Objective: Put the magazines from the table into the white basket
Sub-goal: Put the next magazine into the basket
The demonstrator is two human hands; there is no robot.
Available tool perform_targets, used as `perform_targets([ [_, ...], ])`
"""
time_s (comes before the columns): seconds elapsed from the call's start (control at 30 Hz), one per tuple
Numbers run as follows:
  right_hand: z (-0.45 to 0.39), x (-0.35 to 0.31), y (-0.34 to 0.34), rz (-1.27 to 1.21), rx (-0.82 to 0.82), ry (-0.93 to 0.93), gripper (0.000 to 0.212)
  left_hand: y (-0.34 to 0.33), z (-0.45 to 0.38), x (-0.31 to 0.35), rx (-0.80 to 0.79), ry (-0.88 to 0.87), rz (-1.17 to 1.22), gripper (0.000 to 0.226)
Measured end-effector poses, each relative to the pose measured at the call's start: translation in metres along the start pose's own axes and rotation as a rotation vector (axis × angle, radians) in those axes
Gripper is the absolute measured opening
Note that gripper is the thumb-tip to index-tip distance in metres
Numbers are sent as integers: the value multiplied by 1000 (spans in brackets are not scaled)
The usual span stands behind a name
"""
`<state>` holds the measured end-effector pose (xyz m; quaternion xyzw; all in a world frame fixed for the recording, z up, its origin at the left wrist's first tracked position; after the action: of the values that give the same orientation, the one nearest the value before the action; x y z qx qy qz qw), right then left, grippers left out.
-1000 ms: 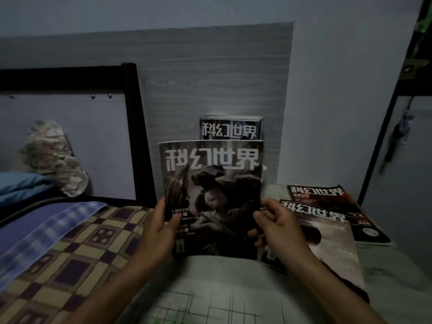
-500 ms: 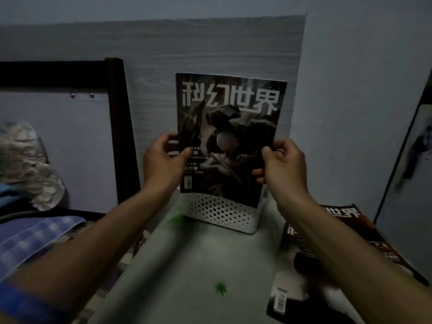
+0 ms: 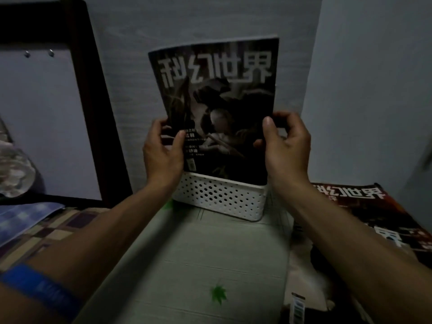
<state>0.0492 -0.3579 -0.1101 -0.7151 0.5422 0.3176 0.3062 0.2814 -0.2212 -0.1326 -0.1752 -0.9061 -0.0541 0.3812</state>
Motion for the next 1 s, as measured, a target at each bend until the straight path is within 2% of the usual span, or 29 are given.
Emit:
perform_targets([
  [0.1, -6, 0, -4, -14, -16, 0, 6, 0, -5, 1, 3, 8, 32, 20],
  [0.2, 3, 30, 3, 150, -50, -150, 5, -9, -2, -15, -64, 85, -111, 19],
  [0.3, 13, 43, 12, 358, -48, -163, 15, -17, 5, -41, -168, 196, -259, 14],
  [0.4, 8, 50, 15, 467, -27, -179, 11, -16, 3, -46, -171, 284, -264, 23],
  [0.5, 10, 52, 16, 527, 13, -263, 15, -16, 8, -41, -186, 358, -308, 25],
  [0.57, 18, 45, 7, 502, -73, -298, 15, -21, 30, -21, -265, 267, -378, 16],
  [0.67, 44, 31, 10, 365, -257, -325, 20, -26, 109, 23, -422, -10, -355, 23],
  [0.73, 69, 26, 42, 398, -275, -306, 20, -33, 174, 50, -701, -220, -336, 22],
  [0.8, 96, 24, 92, 629, -305, -245, 22, -47, 223, 65, -979, -403, -381, 22],
  [0.83, 107, 24, 118, 837, -326, -207, 25, -52, 235, 69, -1053, -378, -375, 24],
  [0.9, 121, 25, 174, 1183, -322, -206, 33, -56, 247, 76, -1080, -247, -357, 22],
  [1.0, 132, 25, 234, 1337, -249, -389, 43, -58, 257, 85, -1050, -143, -369, 24],
])
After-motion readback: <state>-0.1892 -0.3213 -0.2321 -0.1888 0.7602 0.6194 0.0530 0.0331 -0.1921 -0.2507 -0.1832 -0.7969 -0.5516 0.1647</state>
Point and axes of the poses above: each hand's wrist, its own z-axis away from the middle knuckle, its own y-axis out of the back of the hand, x = y × z, the point moved 9 cm from there along -z, towards the middle knuckle, and after that the axes turned 5 degrees about z, right-handed, at the moved point
